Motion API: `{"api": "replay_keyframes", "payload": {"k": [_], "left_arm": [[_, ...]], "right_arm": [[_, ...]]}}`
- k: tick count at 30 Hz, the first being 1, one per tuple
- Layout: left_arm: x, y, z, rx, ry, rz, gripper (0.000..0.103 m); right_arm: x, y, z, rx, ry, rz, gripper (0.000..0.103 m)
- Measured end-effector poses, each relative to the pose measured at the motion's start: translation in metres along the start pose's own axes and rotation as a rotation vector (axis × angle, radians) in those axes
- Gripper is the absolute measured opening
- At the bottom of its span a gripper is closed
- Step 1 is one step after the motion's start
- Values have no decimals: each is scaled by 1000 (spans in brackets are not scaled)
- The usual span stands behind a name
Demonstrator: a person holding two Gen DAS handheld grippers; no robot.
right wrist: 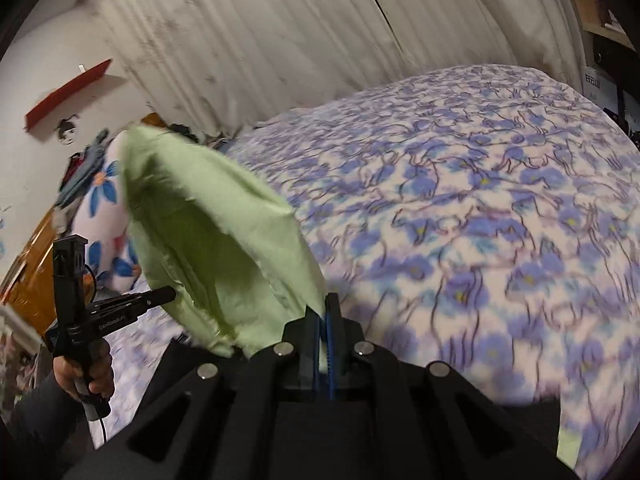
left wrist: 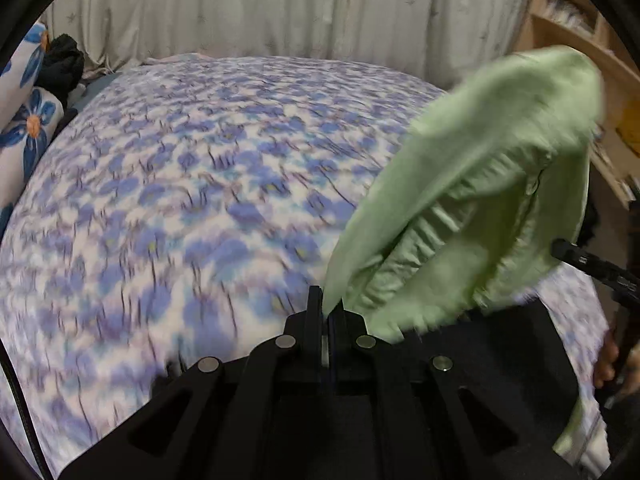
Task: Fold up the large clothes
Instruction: 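Grasp the bundle edge with both grippers and lift it over the green hood, then lay the bundle over the hood and open both grippers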
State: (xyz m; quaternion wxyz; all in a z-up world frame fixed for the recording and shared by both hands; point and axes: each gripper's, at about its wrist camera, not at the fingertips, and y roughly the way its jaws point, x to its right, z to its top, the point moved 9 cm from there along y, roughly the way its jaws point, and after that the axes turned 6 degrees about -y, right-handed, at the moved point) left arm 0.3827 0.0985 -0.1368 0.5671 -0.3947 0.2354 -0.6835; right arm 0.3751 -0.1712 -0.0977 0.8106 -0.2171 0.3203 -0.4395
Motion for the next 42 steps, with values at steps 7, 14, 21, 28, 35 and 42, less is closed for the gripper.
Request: {"api": "replay_keyframes", "payload": {"k": [7, 14, 21, 28, 35, 42], "left_arm": [[-1, -19, -123, -124, -8, -33, 1], [-16, -13, -218, -245, -56, 0, 19], [8, -51, -238, -186, -17, -63, 63], [35, -61, -245, -157, -94, -203, 63], [47, -30, -237, -153, -245, -298, 60], [46, -39, -225, -122, -320, -156, 6]], "right_arm": [[8, -14, -101, -120, 62, -61, 6], [23, -17, -195, -275, 182, -112, 7], [-1, -54, -215, -191, 201, -71, 39], [-40, -52, -224, -167, 233, 51, 40], [-53, -26, -215, -129, 258, 79, 39], [-66, -40, -213, -83, 289, 57, 6]]}}
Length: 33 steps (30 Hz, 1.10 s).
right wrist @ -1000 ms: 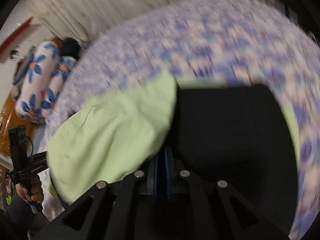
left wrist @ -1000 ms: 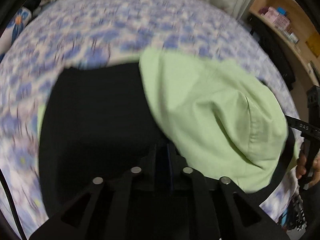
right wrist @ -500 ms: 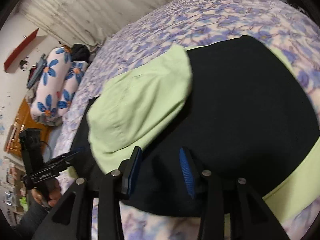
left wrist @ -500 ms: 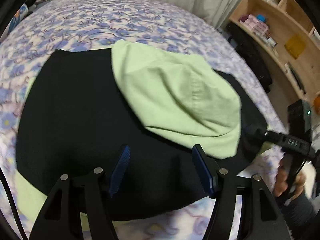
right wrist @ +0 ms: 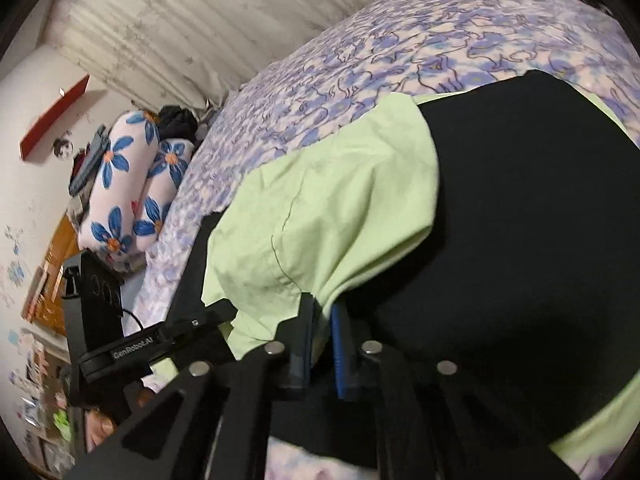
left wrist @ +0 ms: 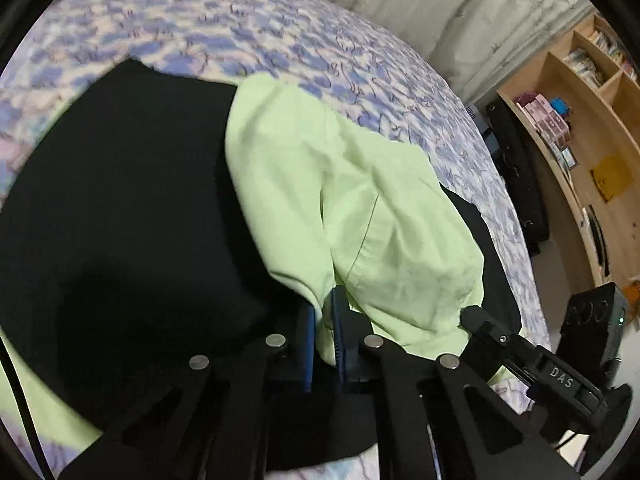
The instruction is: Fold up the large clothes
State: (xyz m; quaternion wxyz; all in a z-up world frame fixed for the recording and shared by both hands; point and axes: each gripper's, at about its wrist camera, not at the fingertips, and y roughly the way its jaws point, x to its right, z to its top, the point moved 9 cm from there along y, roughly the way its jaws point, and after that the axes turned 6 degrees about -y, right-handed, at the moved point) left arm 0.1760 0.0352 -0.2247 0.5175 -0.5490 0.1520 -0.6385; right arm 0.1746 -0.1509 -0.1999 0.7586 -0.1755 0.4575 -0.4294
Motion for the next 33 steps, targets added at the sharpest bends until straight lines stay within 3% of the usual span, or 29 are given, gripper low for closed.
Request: {"api": "replay_keyframes", "payload": {"k": [2, 5, 7, 10, 11, 12, 19, 25, 30, 33], "left_arm": [[-4, -1, -5, -7, 21, 56, 6], [-24, 22, -18, -65, 27, 138, 9], [-24, 24, -20, -48, 44, 138, 12], [-17, 14, -22, 8, 138, 193, 39], [-17, 10, -23, 25, 157, 213, 53], [-16, 4, -24, 45, 166, 223, 57], [4, -45, -7, 221, 172, 159, 57], [21, -61, 29, 316, 126, 93, 56], [29, -34, 52, 304, 98, 77, 56], [28, -4, 53, 254, 94, 94, 55]], "right_arm": [[6, 0, -8, -6, 0, -45, 5], [36, 21, -35, -87, 16, -167, 1], [43, 23, -42, -80, 60, -140, 0], [40, 8, -40, -55, 54, -143, 3], [38, 2, -39, -39, 42, -153, 3], [34, -3, -37, -25, 26, -155, 3], [-7, -27, -6, 89, -78, -92, 3], [-53, -1, 34, 122, -169, -29, 3], [-64, 34, 45, 100, -185, -12, 3], [-44, 59, 40, 43, -160, -60, 3]]}}
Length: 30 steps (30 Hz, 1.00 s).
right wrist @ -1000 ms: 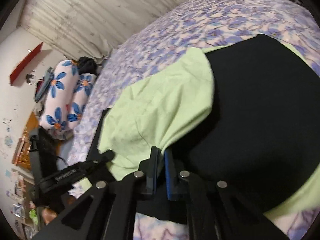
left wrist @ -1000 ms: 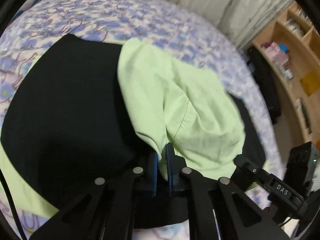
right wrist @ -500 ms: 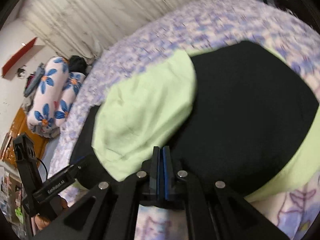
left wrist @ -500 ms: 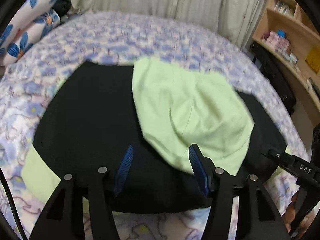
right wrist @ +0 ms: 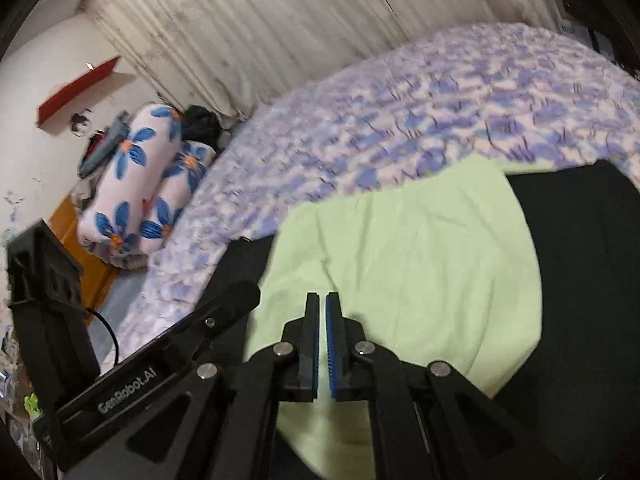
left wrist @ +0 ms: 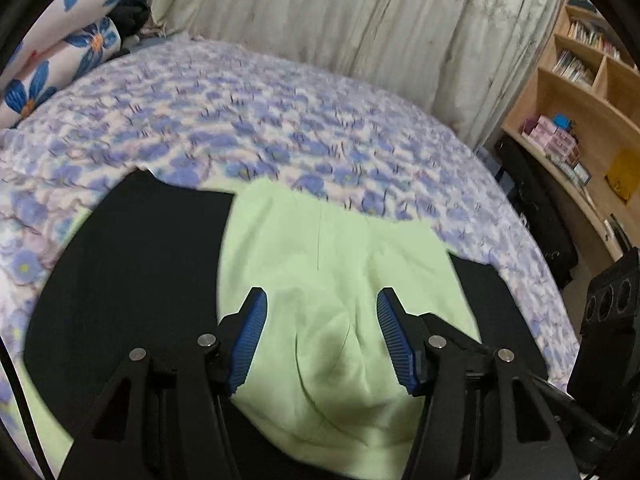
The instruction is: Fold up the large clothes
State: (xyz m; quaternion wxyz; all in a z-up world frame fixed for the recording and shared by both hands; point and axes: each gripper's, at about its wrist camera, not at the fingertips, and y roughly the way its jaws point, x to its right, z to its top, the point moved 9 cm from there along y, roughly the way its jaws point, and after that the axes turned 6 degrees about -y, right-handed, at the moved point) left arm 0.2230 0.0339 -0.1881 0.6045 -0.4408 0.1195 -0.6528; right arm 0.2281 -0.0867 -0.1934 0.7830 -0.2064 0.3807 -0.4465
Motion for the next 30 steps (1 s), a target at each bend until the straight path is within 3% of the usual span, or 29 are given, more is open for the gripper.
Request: {"api": "replay_keyframes", "payload": {"k": [3, 5, 6, 10, 17, 21, 30], "left_arm": [[-3, 27, -14, -61, 1, 13, 54], [-12, 42, -23, -94, 7, 68, 51], [-18, 47, -27, -105, 11, 100, 45], [-22, 48, -31, -100, 26, 97, 44], [-21, 36, -32, -118, 27, 125, 47], [-18, 24, -31, -112, 27, 138, 53], [-13, -7, -34, -107, 37, 150, 54]], "right_arm": [[26, 10, -13, -46, 36, -55, 3], [55, 5, -18, -43, 48, -164, 3], [70, -1, -20, -33, 60, -200, 3], [100, -17, -29, -27, 166, -146, 0], [88, -27, -26, -23, 147, -181, 3], [80, -32, -26, -21, 158, -165, 6], [61, -50, -31, -19, 153, -154, 6]]}}
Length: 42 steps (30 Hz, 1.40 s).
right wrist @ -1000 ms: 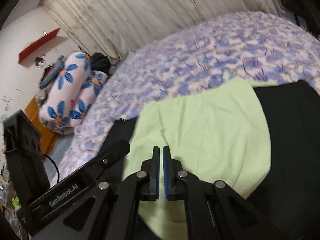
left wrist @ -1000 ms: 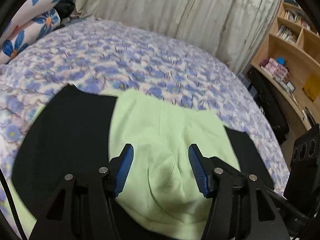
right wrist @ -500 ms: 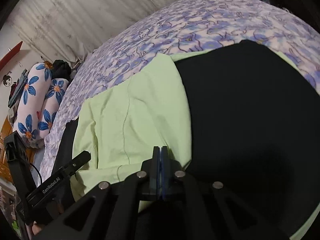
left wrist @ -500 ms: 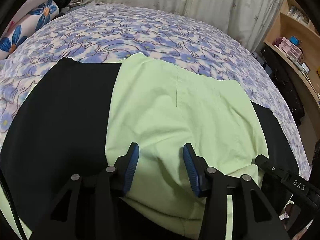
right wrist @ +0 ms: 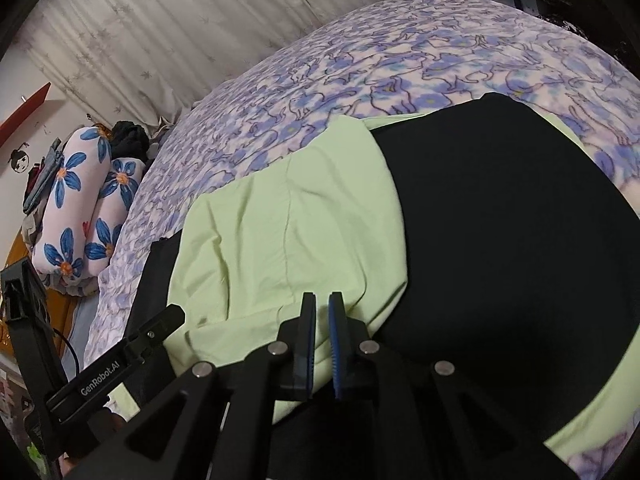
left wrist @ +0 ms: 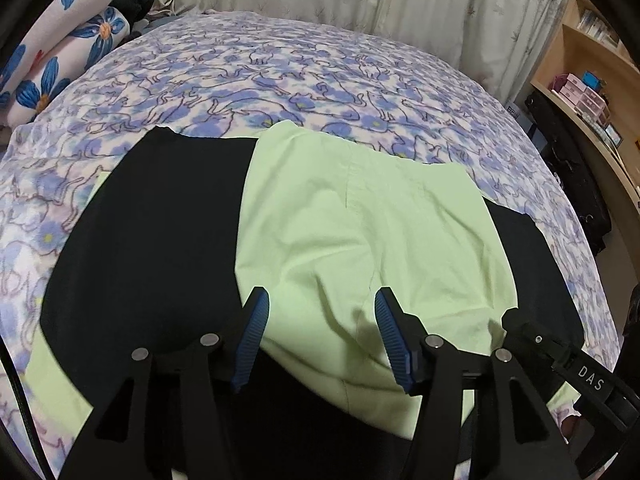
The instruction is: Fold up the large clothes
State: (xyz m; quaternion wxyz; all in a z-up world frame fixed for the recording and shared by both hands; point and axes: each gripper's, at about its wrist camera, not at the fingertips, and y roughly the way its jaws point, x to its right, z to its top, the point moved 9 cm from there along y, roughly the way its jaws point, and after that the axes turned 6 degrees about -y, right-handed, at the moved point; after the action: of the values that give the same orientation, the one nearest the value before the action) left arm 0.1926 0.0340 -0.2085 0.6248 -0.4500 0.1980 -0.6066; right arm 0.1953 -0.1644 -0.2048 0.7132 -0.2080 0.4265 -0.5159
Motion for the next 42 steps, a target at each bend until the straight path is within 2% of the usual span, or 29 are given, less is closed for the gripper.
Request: {"api": "replay_keyframes", "payload": {"k": [9, 15, 25, 35, 42], "left_arm": [[0, -45, -23, -1, 12, -13, 54], [-1, -82, -43, 27, 26, -30, 56], [-22, -126, -66, 60, 16, -38, 60], [-57, -124, -89, 16, -58, -55, 62], [-87, -94, -104, -43, -196, -124, 63]], "right_arm": [[-24, -29, -21, -5, -34, 19, 6], [-47, -49, -50, -23, -76, 34, 6], [-76, -68, -84, -39, -144, 51, 6], [-92, -75, -87, -6, -196, 37, 6], [-94, -60, -86, -22, -199, 25, 6]]}}
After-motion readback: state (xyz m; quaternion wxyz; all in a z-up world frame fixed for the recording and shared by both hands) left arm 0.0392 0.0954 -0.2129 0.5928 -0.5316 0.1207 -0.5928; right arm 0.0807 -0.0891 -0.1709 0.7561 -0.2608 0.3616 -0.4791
